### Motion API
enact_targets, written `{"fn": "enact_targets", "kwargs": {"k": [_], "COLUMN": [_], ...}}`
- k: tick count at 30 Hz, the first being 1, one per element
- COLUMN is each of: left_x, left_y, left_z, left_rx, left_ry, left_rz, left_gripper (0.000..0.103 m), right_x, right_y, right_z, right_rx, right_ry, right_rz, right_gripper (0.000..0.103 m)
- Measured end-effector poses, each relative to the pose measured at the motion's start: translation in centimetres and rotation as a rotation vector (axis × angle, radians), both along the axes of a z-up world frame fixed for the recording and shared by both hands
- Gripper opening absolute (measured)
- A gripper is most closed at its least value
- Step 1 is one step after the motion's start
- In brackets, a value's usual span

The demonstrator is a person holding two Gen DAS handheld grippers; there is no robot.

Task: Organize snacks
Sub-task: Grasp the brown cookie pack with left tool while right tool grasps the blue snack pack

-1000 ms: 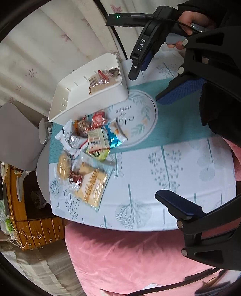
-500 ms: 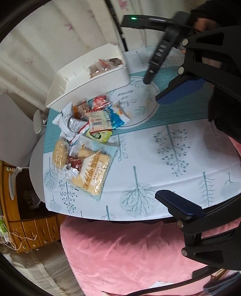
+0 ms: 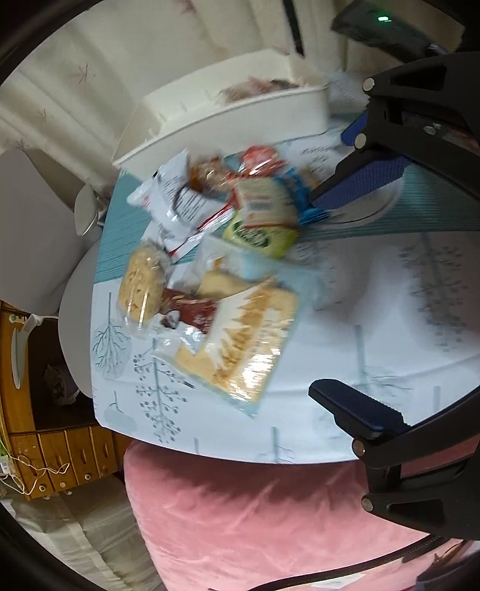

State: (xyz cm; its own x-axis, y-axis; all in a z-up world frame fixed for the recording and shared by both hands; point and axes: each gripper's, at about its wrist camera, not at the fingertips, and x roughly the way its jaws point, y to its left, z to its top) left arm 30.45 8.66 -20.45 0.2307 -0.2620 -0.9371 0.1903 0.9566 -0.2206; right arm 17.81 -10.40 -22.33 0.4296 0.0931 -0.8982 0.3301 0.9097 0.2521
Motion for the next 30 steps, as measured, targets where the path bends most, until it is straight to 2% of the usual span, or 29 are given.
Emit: {"fn": "enact_targets", "kwargs": {"k": [10,14,17,21,24,26,30], "left_x": [6.3,8.4,9.6,10.2,10.8,11.0,11.1], "left_y": [-2.0,-2.5,-2.9,-3.2,-3.3,-3.1,-3.0], "left_z": [-2.8,-4.0,-5.1,-5.9,-6.4,-6.8,-6.6], "left_rx": [0.063,0.093,0.127,0.161,0.17,0.164,0.141], "left_ry": [-0.104,-0.107,-0.08,-0.086,-0.075,-0.06,-0.073], "left_rz": [0.035,0.038,0.022,0.006,0.003,0.014,0.017], "left_gripper": [0.092,0.092,0.092,0.088,0.076,0.063,0.05], "right_x": [2.8,3.4,3.9,4.5,4.8,4.9,5.2], "right_y": [0.3,0.7,1.0,1.1,1.2,1.3,1.3], "right_z": [-2.8,-3.2,-3.8,-4.5,-4.8,-4.9,-4.9], "right_rx": [-0.063,-0.09,-0.094,-0.094,-0.107,-0.122,-0.129], "right_ry": [-0.031,-0.05,-0.047,-0.045,-0.055,-0.064,-0.066], "right_rz": [0.033,0.068,0.088,0.091,0.094,0.102,0.115], "right_gripper": [0.061,0.061,0.061,0.061,0.062,0.062,0.061]}}
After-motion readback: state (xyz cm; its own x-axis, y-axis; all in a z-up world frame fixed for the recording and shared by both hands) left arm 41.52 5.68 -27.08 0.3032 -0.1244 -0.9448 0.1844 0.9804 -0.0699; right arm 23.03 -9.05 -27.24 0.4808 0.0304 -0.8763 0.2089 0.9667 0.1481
